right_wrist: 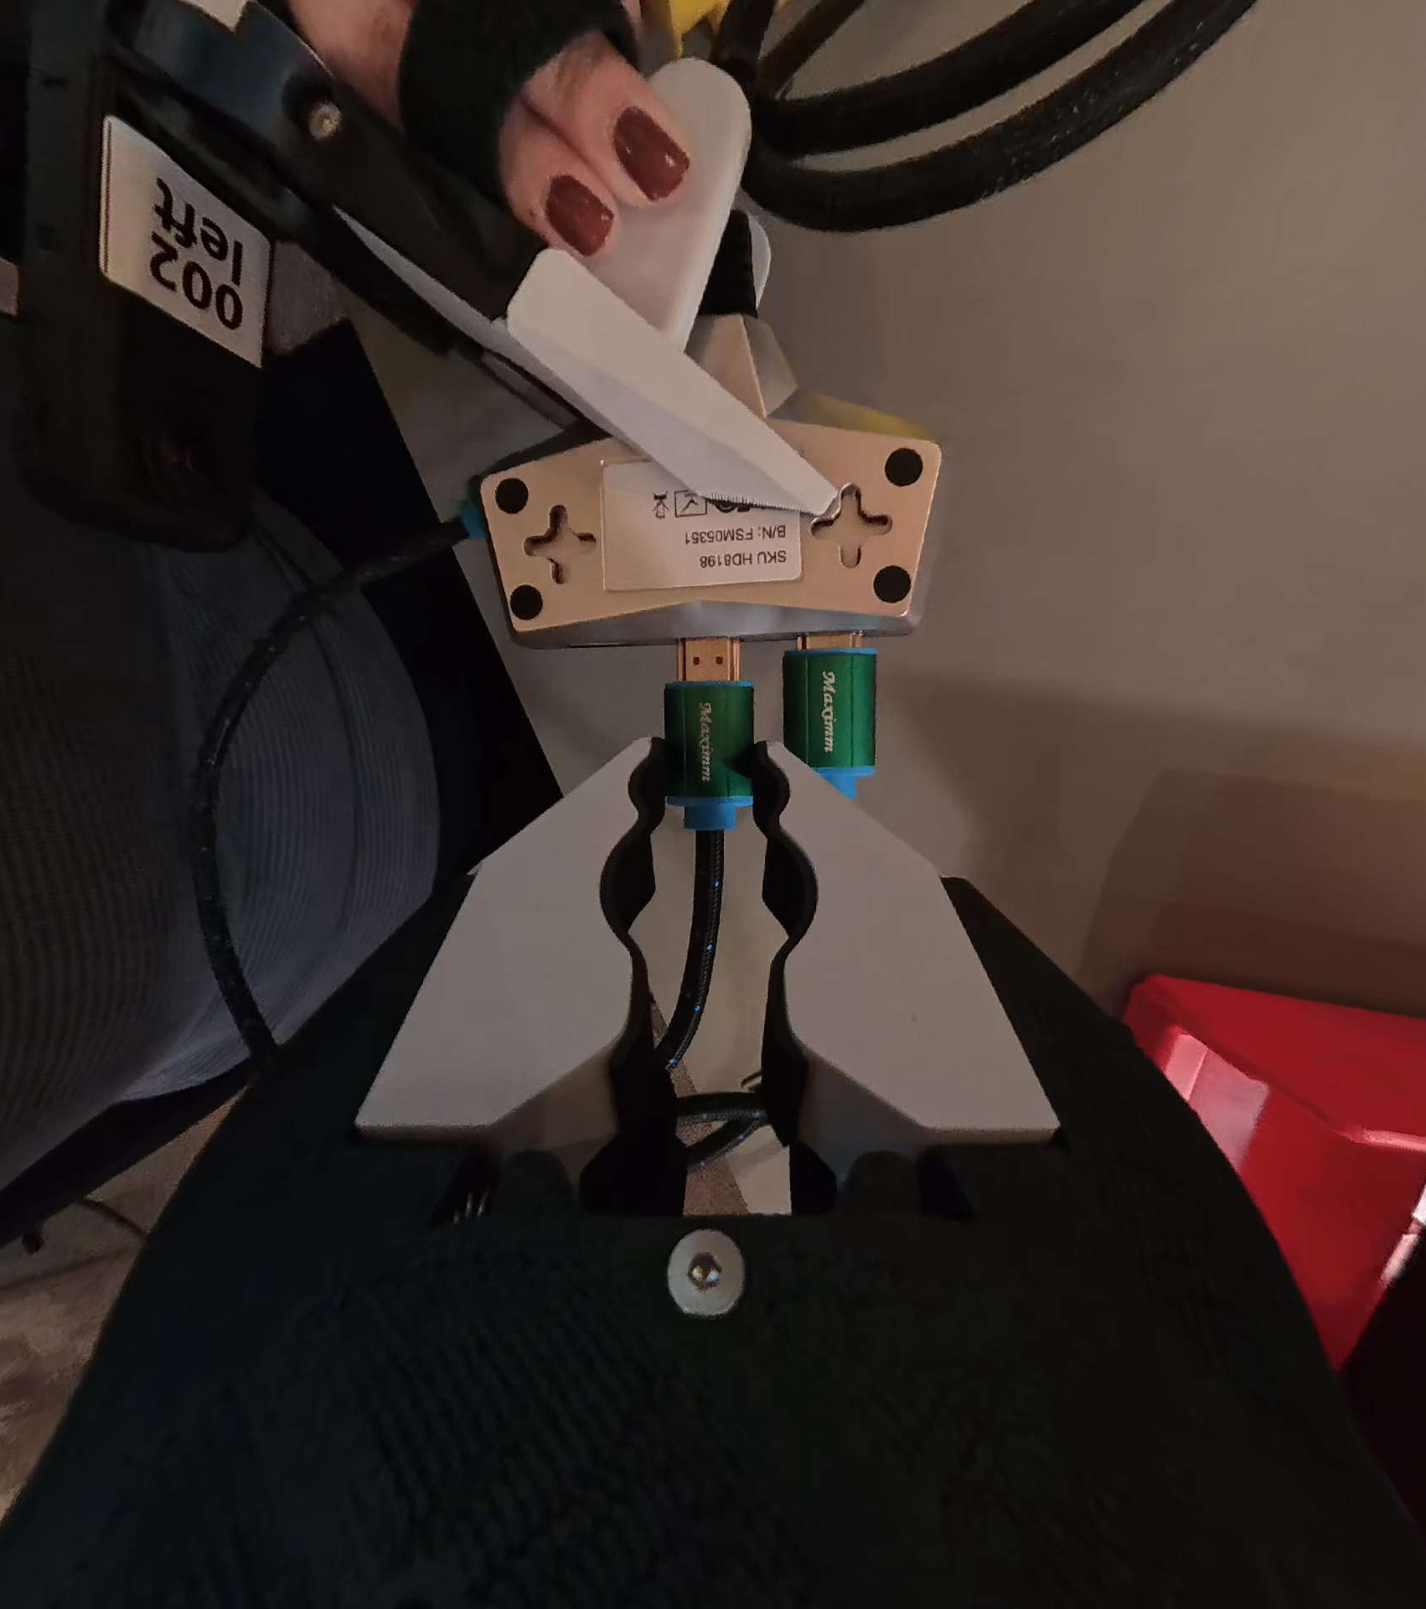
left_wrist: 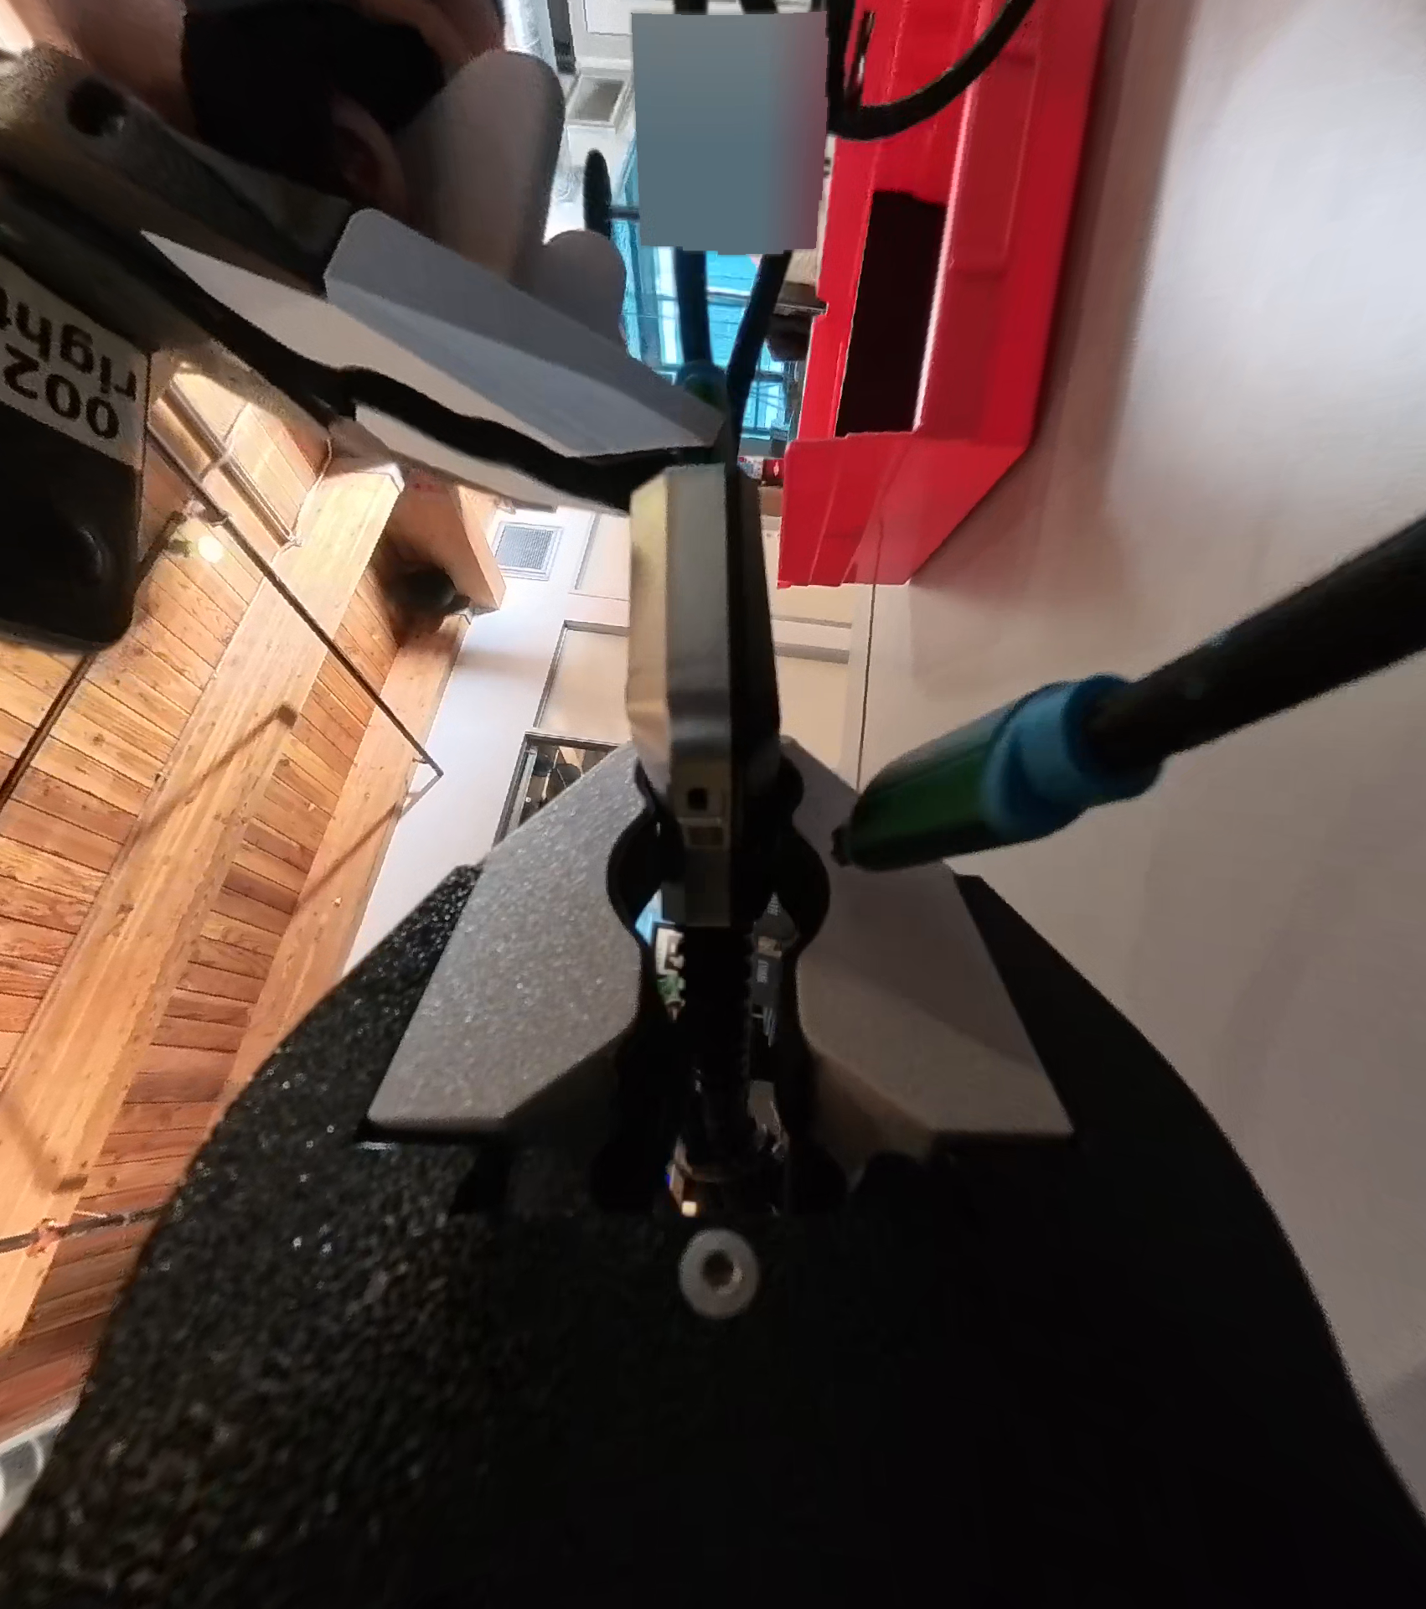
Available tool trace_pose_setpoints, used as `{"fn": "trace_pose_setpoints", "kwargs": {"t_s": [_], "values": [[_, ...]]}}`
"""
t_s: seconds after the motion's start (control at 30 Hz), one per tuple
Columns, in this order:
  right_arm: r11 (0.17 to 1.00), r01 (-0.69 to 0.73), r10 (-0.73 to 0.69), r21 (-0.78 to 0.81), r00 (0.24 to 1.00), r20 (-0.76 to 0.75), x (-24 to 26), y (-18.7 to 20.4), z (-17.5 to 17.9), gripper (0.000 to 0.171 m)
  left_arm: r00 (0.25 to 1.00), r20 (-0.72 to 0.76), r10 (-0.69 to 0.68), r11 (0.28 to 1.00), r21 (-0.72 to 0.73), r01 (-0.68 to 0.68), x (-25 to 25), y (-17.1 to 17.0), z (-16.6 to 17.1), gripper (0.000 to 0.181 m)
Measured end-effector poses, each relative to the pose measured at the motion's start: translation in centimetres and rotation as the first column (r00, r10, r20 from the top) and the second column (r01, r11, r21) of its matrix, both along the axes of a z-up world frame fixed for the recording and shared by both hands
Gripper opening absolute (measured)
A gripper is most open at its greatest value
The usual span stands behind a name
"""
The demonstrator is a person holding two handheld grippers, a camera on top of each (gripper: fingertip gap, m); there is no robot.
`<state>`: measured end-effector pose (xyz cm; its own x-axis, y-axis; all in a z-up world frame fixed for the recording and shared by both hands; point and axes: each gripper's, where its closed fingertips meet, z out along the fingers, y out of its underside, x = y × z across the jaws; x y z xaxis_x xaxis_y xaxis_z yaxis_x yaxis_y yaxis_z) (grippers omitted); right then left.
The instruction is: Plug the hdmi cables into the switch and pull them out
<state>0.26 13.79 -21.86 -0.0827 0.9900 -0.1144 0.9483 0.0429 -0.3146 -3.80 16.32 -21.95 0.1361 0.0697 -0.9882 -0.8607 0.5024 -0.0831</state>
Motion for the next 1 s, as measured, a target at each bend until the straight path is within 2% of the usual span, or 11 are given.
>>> {"fn": "trace_pose_setpoints", "kwargs": {"t_s": [0.43,0.7,0.77,0.8,0.83,0.87,0.93,1.0], "values": [[0.998,-0.065,0.065,0.008,0.997,-0.03,0.1,-0.6,-0.1,0.017,0.996,0.052,-0.069,0.993,-0.095,0.074,0.6,-0.6,-0.6,0.019],[0.998,-0.065,0.064,-0.021,0.996,-0.055,0.3,-0.9,-0.2,0.017,0.998,0.039,-0.056,0.993,-0.106,0.06,1.1,-0.8,-1.2,0.019],[0.998,-0.052,0.049,-0.028,0.995,-0.086,0.0,-0.7,0.1,0.012,0.997,0.038,-0.066,0.989,-0.128,0.07,1.5,-0.9,-1.6,0.018],[0.998,-0.035,0.024,-0.054,0.98,-0.197,-1.4,-0.8,1.0,0.007,0.99,0.049,-0.13,0.981,-0.136,0.135,2.8,-1.5,-1.6,0.019],[0.988,-0.015,-0.028,-0.155,0.961,-0.275,-3.0,-1.5,2.2,0.002,0.979,0.048,-0.196,0.972,-0.125,0.2,4.8,-2.7,-1.4,0.019],[0.978,-0.028,-0.033,-0.207,0.958,-0.286,-3.8,-2.1,2.7,0.0,0.976,0.031,-0.217,0.971,-0.099,0.22,6.5,-3.6,-1.4,0.019],[0.996,-0.076,0.064,-0.047,0.975,-0.214,-3.7,-1.1,1.4,0.0,0.982,-0.027,-0.188,0.978,-0.101,0.185,7.5,-3.5,-2.5,0.02],[0.997,-0.069,0.062,-0.028,0.977,-0.202,-3.9,-0.5,0.9,0.0,0.995,-0.028,-0.091,0.989,-0.118,0.087,5.7,-1.8,-2.9,0.019]]}}
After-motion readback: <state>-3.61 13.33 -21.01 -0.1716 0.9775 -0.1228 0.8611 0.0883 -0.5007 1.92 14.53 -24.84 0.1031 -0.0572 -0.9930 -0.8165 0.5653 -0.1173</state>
